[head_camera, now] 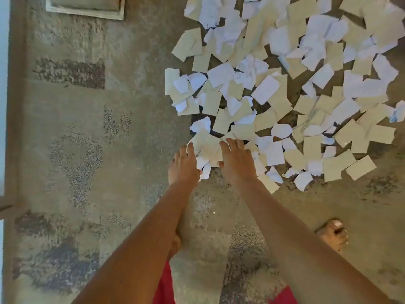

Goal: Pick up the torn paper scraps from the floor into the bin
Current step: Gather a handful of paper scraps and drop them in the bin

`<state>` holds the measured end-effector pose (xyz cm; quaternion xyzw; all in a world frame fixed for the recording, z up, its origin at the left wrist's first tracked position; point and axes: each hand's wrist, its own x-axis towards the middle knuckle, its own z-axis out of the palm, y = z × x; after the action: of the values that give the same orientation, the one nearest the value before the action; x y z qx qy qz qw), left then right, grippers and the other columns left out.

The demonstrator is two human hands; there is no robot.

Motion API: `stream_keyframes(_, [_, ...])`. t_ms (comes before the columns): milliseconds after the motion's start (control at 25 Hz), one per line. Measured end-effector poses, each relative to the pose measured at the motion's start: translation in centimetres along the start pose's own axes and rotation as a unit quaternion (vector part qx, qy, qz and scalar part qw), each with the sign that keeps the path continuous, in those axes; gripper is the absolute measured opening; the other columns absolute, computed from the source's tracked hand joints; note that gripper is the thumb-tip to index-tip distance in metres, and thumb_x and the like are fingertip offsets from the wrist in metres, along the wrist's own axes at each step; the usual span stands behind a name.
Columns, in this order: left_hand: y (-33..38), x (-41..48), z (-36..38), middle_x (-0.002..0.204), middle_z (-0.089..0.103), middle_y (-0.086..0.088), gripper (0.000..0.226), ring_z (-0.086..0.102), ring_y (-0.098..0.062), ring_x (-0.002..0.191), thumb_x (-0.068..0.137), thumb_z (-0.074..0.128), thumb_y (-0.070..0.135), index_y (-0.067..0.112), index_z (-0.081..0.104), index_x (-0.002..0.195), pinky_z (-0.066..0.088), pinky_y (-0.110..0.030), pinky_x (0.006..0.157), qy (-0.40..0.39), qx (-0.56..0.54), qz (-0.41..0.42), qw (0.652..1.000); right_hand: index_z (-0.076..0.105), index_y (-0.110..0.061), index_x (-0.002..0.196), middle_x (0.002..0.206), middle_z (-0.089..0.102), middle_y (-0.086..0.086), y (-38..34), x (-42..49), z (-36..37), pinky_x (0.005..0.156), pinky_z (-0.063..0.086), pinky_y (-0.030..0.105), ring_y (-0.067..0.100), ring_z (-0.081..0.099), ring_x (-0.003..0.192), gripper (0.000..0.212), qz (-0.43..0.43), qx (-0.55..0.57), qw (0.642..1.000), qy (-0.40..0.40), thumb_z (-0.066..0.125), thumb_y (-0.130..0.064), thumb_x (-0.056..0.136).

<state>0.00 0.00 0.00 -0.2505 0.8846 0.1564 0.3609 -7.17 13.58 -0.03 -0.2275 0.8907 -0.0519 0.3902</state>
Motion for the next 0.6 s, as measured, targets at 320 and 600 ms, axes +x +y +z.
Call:
stream_keyframes(320, [0.1, 4.5, 1.9, 0.141, 0.033, -0.012, 0.108, 0.036, -0.029, 0.130, 0.070, 0.082, 0.036, 0.013, 0.013, 0.149, 0.044, -0.044, 0.098, 0.056, 0.033, 0.034, 0.997, 0.034, -0.011, 0.139, 0.132, 0.048, 0.009, -1.3, 4.8, 1.9, 0.098, 0.038, 0.043, 0.028, 0.042, 0.124, 0.063, -0.065, -0.100, 0.990, 0.070, 0.064, -0.022, 0.085])
stream_keyframes(600, [0.7, 3.4, 3.3, 0.128, 0.048, -0.011, 0.073, 0.045, -0.028, 0.123, 0.074, 0.078, 0.039, 0.010, 0.037, 0.127, 0.040, -0.044, 0.099, 0.047, 0.060, -0.010, 0.997, 0.052, -0.010, 0.109, 0.108, 0.057, 0.010, 0.6, 3.3, 3.9, 0.093, 0.040, 0.042, 0.031, 0.049, 0.108, 0.043, -0.019, -0.099, 0.991, 0.089, 0.073, -0.011, 0.071])
